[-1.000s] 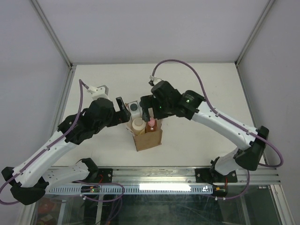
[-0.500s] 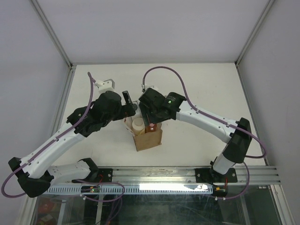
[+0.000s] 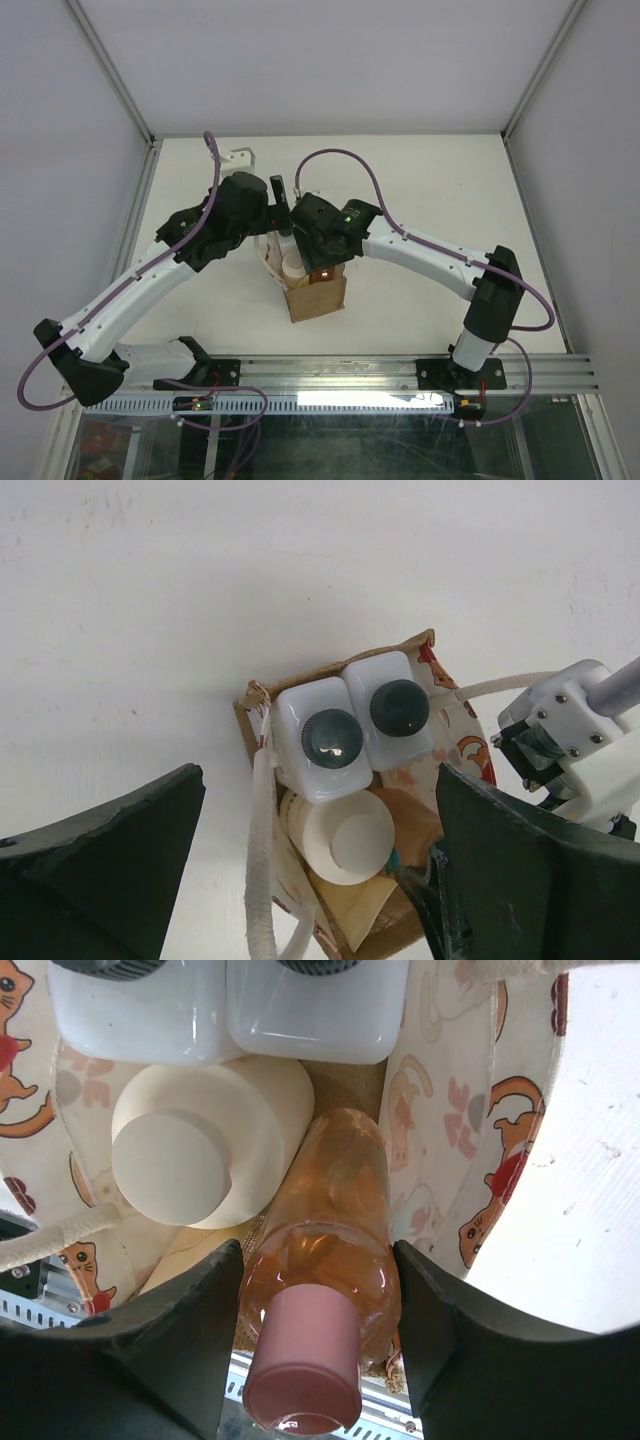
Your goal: Take the personal care products out of the canvas bag
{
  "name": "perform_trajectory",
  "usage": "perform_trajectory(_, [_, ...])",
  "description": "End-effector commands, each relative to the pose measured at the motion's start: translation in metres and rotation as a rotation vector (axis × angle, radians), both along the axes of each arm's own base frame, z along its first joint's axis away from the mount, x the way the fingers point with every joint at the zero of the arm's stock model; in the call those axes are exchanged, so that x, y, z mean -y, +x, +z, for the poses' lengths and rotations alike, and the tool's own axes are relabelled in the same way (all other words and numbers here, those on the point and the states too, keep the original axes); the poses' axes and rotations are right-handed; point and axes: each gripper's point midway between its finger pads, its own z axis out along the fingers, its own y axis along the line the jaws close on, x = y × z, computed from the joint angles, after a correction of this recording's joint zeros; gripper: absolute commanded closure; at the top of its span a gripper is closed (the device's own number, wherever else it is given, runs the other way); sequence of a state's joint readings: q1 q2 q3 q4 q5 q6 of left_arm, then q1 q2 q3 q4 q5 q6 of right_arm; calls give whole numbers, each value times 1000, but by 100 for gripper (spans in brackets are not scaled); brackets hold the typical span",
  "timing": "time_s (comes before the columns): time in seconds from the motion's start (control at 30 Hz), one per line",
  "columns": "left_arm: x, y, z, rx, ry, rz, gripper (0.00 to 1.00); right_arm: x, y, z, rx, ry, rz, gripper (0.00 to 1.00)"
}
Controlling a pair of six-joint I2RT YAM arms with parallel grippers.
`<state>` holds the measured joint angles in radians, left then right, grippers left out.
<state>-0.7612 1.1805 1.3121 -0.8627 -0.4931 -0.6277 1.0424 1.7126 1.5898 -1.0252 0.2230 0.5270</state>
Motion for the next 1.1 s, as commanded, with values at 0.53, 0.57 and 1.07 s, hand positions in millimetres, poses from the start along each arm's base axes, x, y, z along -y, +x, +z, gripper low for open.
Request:
perform_trajectory(0.53, [-24,-33,31,86,-202,24,1,1,1,-16,8,-9,-60,47])
perform_trajectory(0.57, [-24,-34,31,84,-210,25,1,-2,2,-11,17,6,-57,56])
perform_trajectory(1.07, [-14,-21,34,94,-198,23,1,-2,21,103,148,257,-121,100])
